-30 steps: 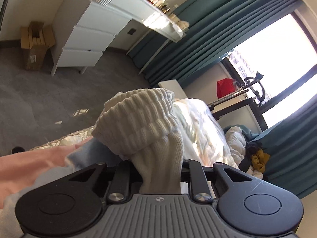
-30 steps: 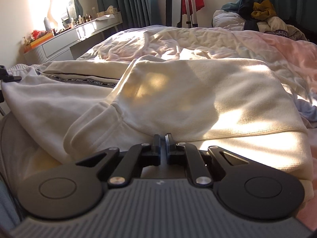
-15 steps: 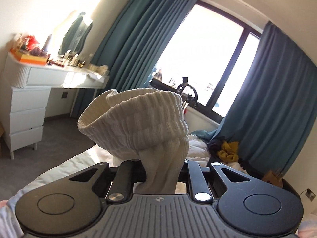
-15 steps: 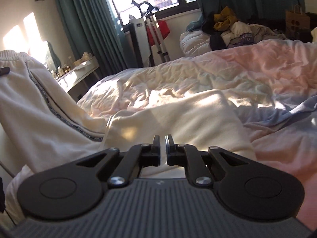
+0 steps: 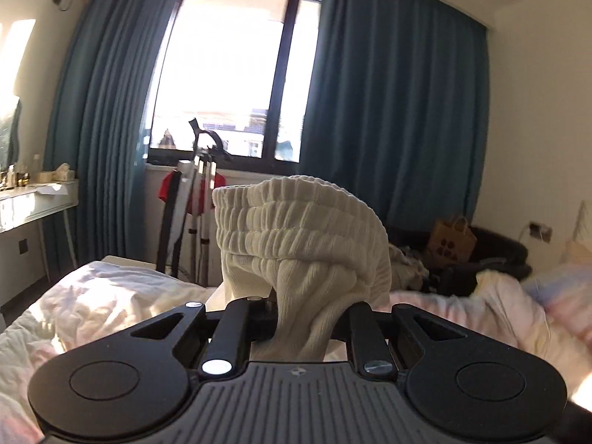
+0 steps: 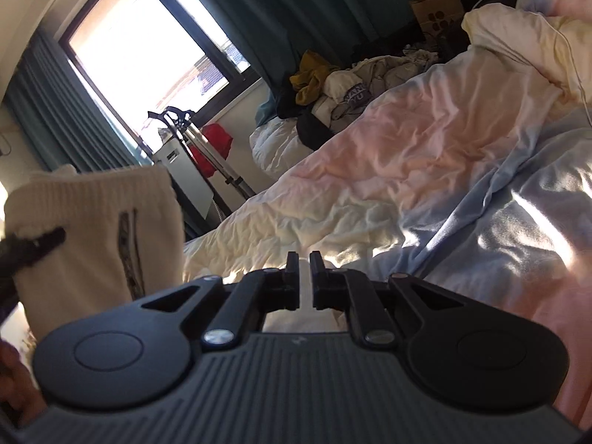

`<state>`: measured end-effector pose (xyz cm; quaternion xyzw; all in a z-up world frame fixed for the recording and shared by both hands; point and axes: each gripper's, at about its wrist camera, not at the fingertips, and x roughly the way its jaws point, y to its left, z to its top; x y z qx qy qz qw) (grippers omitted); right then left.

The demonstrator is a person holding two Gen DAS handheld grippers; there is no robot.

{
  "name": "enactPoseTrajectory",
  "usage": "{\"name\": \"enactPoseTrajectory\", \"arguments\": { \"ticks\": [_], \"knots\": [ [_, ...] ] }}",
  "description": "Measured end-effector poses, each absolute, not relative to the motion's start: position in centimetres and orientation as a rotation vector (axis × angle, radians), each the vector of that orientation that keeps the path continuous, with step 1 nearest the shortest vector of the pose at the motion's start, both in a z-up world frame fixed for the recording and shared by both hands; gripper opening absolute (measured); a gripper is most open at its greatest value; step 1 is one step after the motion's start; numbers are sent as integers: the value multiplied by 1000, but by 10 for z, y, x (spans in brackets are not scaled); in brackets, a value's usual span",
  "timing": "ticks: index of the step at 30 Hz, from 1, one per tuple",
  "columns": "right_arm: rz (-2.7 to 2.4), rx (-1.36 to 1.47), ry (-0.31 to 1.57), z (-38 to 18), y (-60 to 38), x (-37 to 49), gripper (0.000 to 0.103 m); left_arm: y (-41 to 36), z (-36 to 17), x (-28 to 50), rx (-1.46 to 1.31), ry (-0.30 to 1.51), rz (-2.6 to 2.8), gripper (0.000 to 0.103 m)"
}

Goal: Fold clothes
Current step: 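Grasp the ribbed sweatpants cuff with the left gripper and lift it, then grasp the ribbed cuff with the right gripper while the left gripper releases it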

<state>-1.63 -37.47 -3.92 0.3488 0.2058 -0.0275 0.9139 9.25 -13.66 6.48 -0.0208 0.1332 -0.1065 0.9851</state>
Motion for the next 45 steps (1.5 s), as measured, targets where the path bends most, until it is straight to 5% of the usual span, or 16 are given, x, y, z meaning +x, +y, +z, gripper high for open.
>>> {"name": "enactPoseTrajectory", "arguments": {
  "ticks": [12,18,20,24,28,40,45],
  "knots": [
    [56,1064,566,-88,-423,11,9,-210,-67,80,246,402,-401,16],
    [177,994,620,-82,-403,24,9,-180,-88,50,342,463,-487,34],
    [178,980,615,-80,-403,22,9,-165,-92,45,361,494,-504,50],
    [164,1016,603,-80,-410,17,10,-134,-95,36,381,535,-519,53],
    [206,1014,602,-76,-407,14,39,-115,-97,28,374,537,-524,58],
    [238,883,777,-96,-373,72,44,-111,-118,16,496,492,-536,57],
    [349,991,833,-117,-375,118,39,-109,-121,8,494,441,-556,38]
  ]
}}
